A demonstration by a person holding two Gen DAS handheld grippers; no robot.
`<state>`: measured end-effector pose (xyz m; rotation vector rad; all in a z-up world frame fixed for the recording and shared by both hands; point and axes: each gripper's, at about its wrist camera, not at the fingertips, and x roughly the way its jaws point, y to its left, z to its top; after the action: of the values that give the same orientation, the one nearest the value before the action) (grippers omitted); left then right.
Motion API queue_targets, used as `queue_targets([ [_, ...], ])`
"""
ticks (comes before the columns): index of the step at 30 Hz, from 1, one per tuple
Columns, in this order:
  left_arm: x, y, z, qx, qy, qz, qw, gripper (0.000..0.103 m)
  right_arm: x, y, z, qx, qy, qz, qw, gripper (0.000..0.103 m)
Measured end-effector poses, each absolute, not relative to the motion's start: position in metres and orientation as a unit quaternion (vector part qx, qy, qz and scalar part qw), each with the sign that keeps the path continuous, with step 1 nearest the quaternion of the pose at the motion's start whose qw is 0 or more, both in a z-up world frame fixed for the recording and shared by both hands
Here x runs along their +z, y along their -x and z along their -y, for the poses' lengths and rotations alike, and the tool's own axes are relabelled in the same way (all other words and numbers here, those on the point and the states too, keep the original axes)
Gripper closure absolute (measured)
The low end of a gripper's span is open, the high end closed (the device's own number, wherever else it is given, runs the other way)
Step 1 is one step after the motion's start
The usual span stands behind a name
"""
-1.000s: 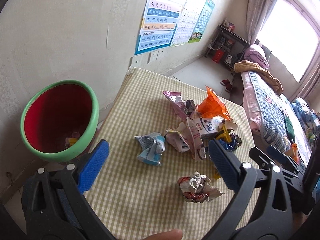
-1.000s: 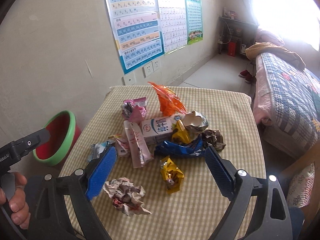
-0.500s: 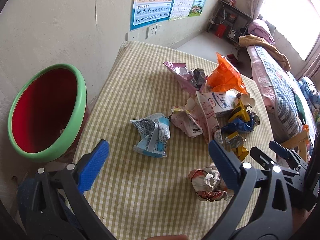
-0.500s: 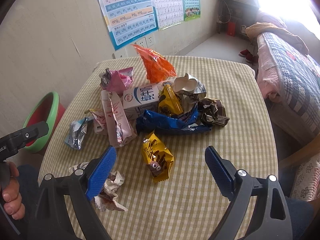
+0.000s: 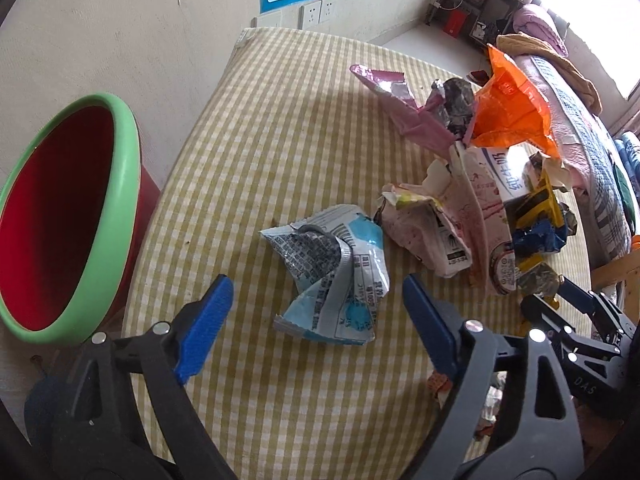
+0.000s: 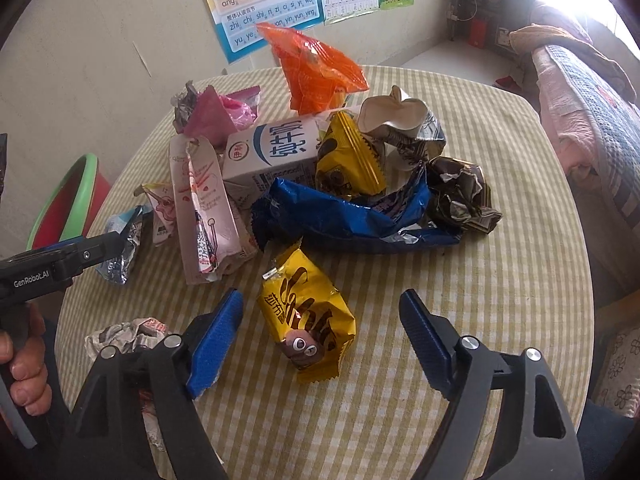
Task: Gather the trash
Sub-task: 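Grasp the blue-white wrapper with left tool while right tool grasps yellow chocolate wrapper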
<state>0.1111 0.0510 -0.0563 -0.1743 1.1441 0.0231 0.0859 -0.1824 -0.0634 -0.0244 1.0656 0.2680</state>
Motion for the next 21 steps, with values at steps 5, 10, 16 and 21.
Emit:
queue_targets([
  [5,-0.068,-0.113,-0.052,0.005,0.084,-0.552,0.830,0.038,-0.074,-0.088,0.184,0.133,0.004,-0.520,0.844,0.056],
  [10,-0.065,-0.112,-0.047,-0.006,0.084,-0.549,0.832,0.061,-0.072,-0.086,0.180,0.139,0.007,-0.519,0.843,0.070],
  [16,-0.052,-0.104,-0.045,-0.012,0.088,-0.537,0.839,0.065,-0.062,-0.081,0.175,0.138,0.007,-0.511,0.848,0.072],
  [21,-0.040,-0.092,-0.047,-0.013,0.091,-0.527,0.845,0.065,-0.049,-0.076,0.179,0.133,0.005,-0.496,0.858,0.072],
])
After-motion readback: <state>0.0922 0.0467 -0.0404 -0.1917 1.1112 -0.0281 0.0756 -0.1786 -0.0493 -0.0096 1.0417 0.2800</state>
